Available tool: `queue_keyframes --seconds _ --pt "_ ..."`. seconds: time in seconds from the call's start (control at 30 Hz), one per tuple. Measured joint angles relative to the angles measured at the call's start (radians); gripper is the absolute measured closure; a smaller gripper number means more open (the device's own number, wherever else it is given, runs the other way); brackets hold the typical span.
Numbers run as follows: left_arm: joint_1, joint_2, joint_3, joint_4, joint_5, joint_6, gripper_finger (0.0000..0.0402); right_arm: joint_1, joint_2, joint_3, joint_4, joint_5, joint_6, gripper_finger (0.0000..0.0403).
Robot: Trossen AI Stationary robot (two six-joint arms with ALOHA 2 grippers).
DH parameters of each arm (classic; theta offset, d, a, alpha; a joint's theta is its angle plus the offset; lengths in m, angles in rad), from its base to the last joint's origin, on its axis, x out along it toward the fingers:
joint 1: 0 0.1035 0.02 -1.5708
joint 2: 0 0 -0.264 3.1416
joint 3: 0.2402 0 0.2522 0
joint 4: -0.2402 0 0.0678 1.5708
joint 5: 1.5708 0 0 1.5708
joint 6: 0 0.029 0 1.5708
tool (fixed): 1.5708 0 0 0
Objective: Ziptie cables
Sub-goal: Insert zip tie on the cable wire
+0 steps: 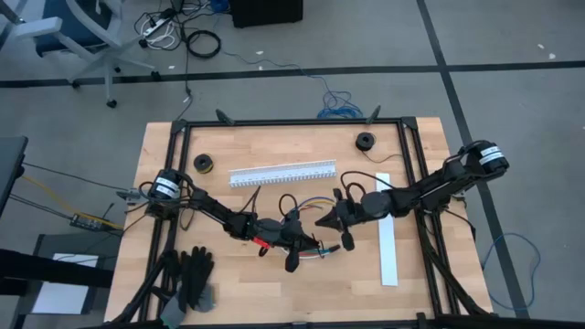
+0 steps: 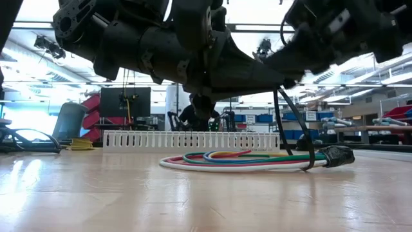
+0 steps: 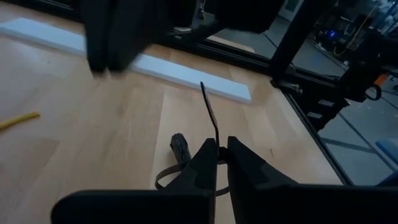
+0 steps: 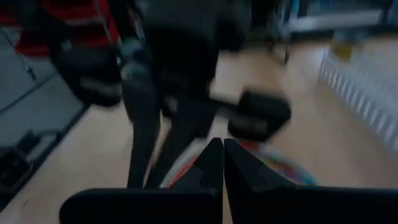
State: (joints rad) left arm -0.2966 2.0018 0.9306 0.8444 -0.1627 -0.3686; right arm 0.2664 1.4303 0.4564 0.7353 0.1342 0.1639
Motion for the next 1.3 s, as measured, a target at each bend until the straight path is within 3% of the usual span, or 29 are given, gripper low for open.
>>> queue_keyframes --seconds 0.1,0.37,0.93,1.3 --pt "-0.001 0.000 0.000 -0.003 0.000 0.025 0.0400 0.009 -0.011 0.000 -0.070 -0.033 0.046 0.0402" --pt "-0.001 0.000 -0.001 -0.003 -0.002 0.073 0.0401 0.033 -0.009 0.000 -0.052 -0.096 0.027 0.0397" --pt "0.002 0.001 -0.001 0.003 -0.009 0.077 0.0401 0.038 0.167 0.002 0.247 -0.116 0.016 0.0319" --pt "0.009 0.002 -0.002 0.021 -0.023 0.077 0.0401 0.029 0.170 0.002 0.202 -0.109 0.013 0.0326"
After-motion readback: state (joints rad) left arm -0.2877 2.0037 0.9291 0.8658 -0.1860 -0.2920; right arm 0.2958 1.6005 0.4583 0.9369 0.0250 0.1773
